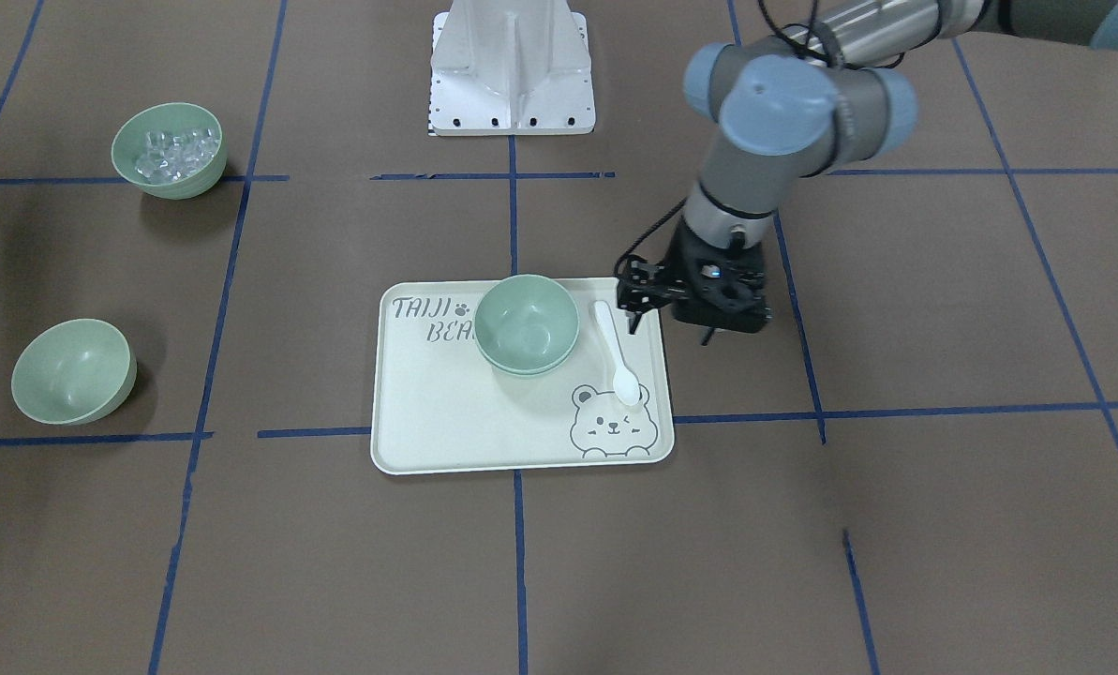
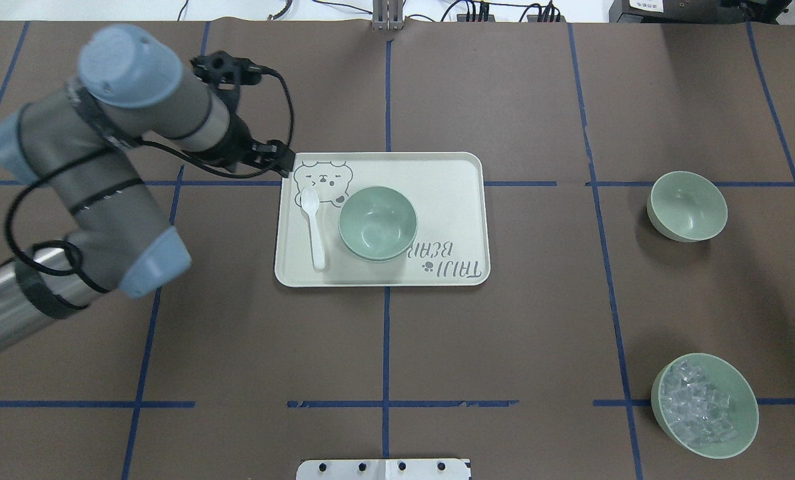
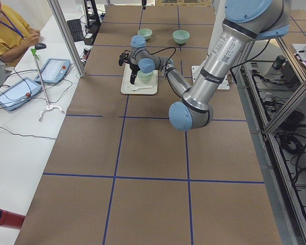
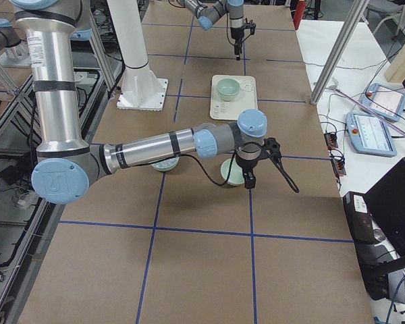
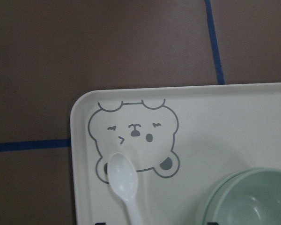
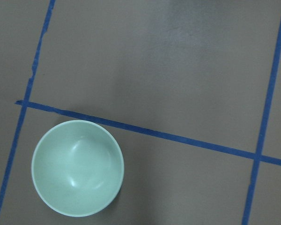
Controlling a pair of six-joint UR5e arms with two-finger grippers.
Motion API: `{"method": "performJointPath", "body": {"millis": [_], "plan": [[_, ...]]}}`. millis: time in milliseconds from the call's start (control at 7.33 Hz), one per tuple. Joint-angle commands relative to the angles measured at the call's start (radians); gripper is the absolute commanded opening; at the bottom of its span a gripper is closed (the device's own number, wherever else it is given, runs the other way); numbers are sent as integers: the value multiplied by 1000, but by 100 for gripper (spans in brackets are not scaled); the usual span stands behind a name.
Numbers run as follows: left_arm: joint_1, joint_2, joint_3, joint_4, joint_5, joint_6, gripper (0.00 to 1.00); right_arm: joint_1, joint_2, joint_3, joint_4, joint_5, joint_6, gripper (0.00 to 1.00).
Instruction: Stack green bowls together
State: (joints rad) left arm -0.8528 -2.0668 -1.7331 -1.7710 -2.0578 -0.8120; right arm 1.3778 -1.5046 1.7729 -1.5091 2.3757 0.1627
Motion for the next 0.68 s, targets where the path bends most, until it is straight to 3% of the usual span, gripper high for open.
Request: {"method": "performJointPath", "body": {"millis": [0,136,273,409,545], "plan": [[-290,256,-46,5,-117,451,100,-58,-43,31,119,-24,148,100],[-463,357,-16,5,-125,699,100,-71,-93,29,156,-74,150,100],[-652,397,89,24,-206,899,100,-110,-100,25,156,-90,175,100],[-698,434,139,82,-225,1030,100,-152,-101,-2,158,-145,214,100],[-721,436,154,169,-223,1031,100,-176,-98,-42,188,-170,219,100]]}}
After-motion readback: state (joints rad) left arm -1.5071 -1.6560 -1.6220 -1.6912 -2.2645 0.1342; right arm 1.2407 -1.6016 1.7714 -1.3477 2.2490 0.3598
